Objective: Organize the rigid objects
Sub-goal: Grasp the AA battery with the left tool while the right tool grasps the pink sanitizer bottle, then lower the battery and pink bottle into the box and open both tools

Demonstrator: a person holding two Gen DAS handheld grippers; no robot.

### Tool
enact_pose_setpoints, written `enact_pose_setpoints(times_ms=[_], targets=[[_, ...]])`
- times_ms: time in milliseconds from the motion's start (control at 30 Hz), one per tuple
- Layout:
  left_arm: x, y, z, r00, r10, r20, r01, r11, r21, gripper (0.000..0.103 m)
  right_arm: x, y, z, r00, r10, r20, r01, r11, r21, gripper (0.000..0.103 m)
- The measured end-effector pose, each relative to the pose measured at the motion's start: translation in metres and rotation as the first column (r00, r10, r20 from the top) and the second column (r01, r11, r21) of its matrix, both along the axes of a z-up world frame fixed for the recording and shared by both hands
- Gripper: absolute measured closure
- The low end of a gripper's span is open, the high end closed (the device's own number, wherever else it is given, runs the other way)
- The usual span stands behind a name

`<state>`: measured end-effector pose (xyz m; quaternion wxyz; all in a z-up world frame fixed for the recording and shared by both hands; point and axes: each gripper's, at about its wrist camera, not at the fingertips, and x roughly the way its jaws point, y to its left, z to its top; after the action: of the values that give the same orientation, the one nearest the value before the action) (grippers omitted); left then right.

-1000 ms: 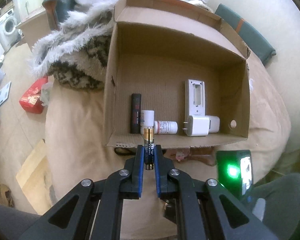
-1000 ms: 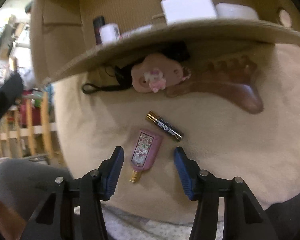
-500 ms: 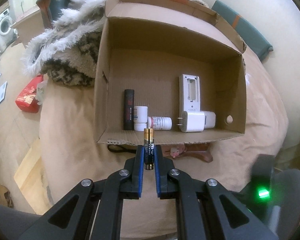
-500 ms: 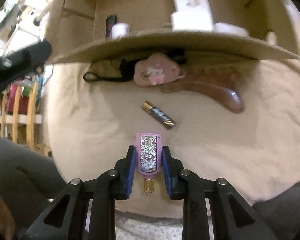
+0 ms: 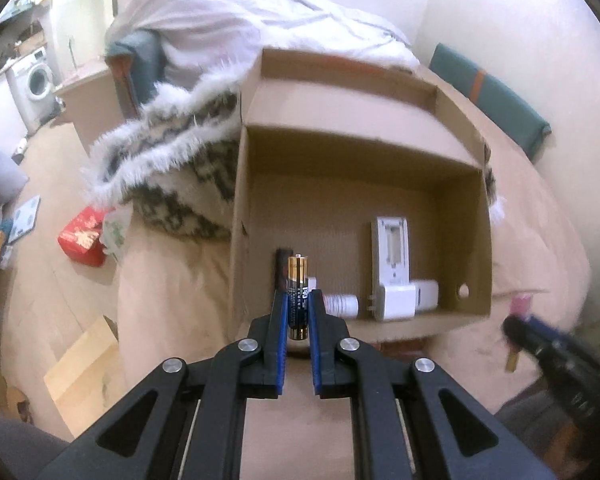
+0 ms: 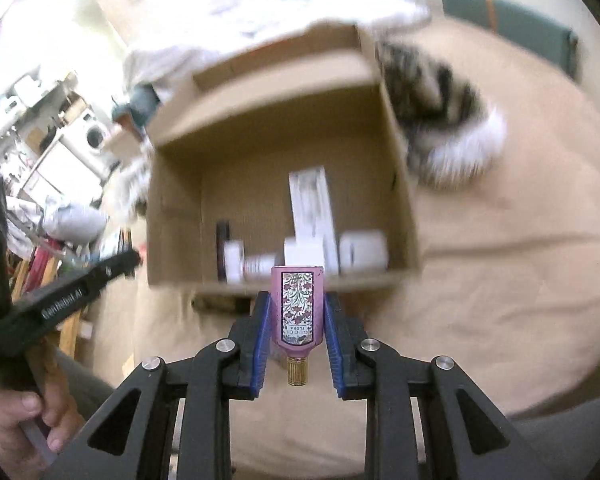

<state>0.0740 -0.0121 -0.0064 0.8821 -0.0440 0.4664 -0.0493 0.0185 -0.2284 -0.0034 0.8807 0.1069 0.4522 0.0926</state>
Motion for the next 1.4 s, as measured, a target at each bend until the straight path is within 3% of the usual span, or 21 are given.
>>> enact_pose_setpoints(times_ms=[267,400,633,833,900,1133,1400], targets=[[0.019,-0.013,0.029,0.995,-0.014,0.097,0.009,0.999,0.051,0.094,0.036,0.002,0.044,0.984,0.074,0.164,-0.066,0.996,-0.052,0.076],[0.042,-0.02,0.029,0.996,-0.028,0.082,0.023,0.998,0.058,0.094,0.058,0.013,0.047,0.977,0.105,0.186,-0.093,0.993,-0.073,0.076],[0.076,-0.037,-0.009,0.998,-0.052,0.025,0.048,0.989,0.141,0.094,0.102,0.023,0.012,0.987,0.141,0.075,-0.136,0.989,-0.066,0.076],[0.084,-0.036,-0.053,0.997,-0.038,-0.068,0.046,0.991,0.122,0.094,0.118,0.022,-0.023,0.991,0.133,-0.035,-0.133,0.991,-0.015,0.076],[0.086,-0.037,-0.061,0.995,-0.043,-0.092,0.055,0.99,0.133,0.094,0.12,0.026,-0.032,0.988,0.14,-0.064,-0.143,0.989,-0.04,0.076],[0.088,-0.042,-0.075,0.989,-0.047,-0.14,0.068,0.986,0.149,0.094,0.123,0.033,-0.062,0.972,0.157,-0.174,-0.173,0.981,-0.082,0.076],[0.09,-0.041,-0.091,0.981,-0.033,-0.189,0.063,0.986,0.153,0.094,0.125,0.037,-0.07,0.967,0.145,-0.207,-0.169,0.981,-0.099,0.076]])
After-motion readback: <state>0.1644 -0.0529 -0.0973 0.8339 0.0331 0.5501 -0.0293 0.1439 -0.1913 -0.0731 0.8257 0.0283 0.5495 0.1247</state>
